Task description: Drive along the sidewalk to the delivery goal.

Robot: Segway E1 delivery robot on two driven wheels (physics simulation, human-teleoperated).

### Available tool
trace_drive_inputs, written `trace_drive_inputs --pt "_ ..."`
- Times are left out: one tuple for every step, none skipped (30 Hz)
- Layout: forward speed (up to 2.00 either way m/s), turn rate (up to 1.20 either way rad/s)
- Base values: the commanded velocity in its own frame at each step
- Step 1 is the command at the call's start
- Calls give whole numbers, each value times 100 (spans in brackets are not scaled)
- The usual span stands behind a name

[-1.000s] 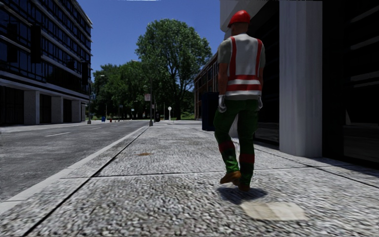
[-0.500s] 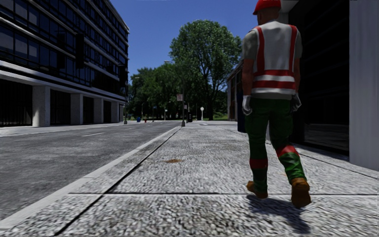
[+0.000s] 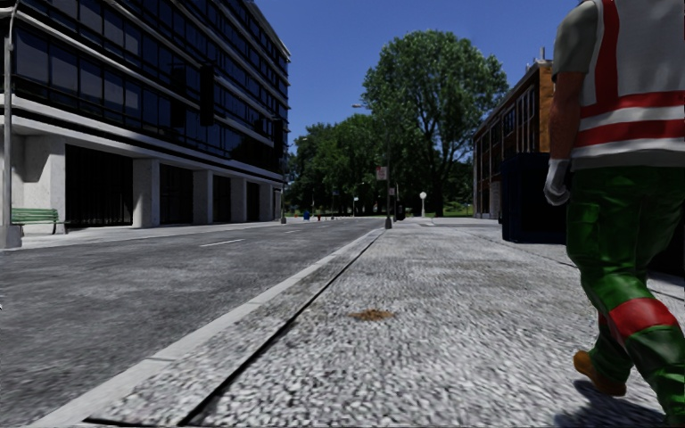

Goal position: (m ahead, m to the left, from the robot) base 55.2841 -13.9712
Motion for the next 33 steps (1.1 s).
trace_drive_inputs --pt "177 44" --pt "177 44" --pt "177 44" --pt "177 44" --pt "177 42" --pt "177 27" --pt "177 27" --pt "177 0" --pt "177 0" --pt "177 0" --pt "177 0" --pt "177 0" --pt "177 0" --pt "177 0" --pt "177 0" --pt "177 0" --pt "177 0" --pt "177 0" --pt "177 -5" --pt "177 -5" --pt "177 -7" --pt "177 -7" --pt "177 -7" --pt "177 -7" --pt "177 -7" --pt "177 -7" --pt "177 -7" --pt "177 -7" --pt "177 -8" --pt "177 -23" --pt "177 -48" --pt "177 -60" --pt "177 -64"
